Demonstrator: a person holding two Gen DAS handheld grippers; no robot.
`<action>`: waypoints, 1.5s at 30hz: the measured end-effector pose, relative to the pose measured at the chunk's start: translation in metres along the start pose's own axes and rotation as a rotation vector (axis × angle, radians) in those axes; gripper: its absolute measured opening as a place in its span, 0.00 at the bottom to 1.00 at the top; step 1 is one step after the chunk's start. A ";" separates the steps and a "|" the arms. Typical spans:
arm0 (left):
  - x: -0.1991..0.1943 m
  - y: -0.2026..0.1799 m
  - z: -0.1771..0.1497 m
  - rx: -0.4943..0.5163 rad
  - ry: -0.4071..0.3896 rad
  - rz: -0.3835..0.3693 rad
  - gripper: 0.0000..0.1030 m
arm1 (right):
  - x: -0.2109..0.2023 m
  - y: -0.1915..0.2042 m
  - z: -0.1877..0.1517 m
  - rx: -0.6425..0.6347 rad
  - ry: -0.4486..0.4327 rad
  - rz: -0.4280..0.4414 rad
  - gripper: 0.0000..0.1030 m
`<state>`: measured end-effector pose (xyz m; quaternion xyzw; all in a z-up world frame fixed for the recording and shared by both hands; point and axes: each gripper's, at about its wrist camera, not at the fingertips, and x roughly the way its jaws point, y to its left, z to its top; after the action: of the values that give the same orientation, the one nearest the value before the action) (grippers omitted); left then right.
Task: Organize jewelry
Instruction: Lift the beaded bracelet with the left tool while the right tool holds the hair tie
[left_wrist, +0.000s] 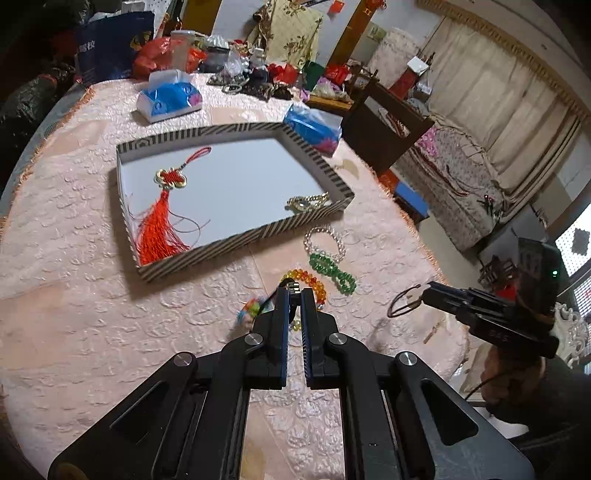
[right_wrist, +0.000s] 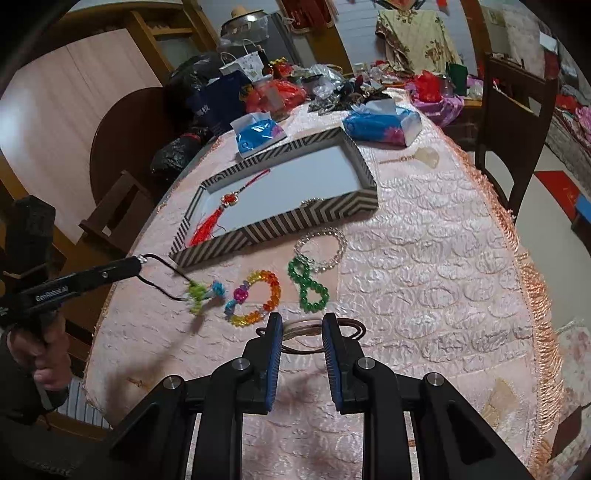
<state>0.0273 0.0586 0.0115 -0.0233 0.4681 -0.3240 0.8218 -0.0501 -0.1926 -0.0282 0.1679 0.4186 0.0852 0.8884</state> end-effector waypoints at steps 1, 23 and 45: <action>-0.003 0.001 0.000 -0.001 -0.005 -0.004 0.04 | -0.001 0.002 0.000 -0.001 -0.003 0.001 0.20; -0.021 0.001 0.008 0.033 -0.058 -0.062 0.05 | -0.005 0.019 -0.005 -0.011 -0.023 0.016 0.20; -0.010 0.008 0.004 0.006 -0.014 -0.019 0.04 | 0.000 0.015 -0.006 0.001 -0.010 0.023 0.20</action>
<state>0.0313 0.0690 0.0184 -0.0277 0.4610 -0.3332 0.8220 -0.0552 -0.1774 -0.0261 0.1734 0.4123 0.0942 0.8894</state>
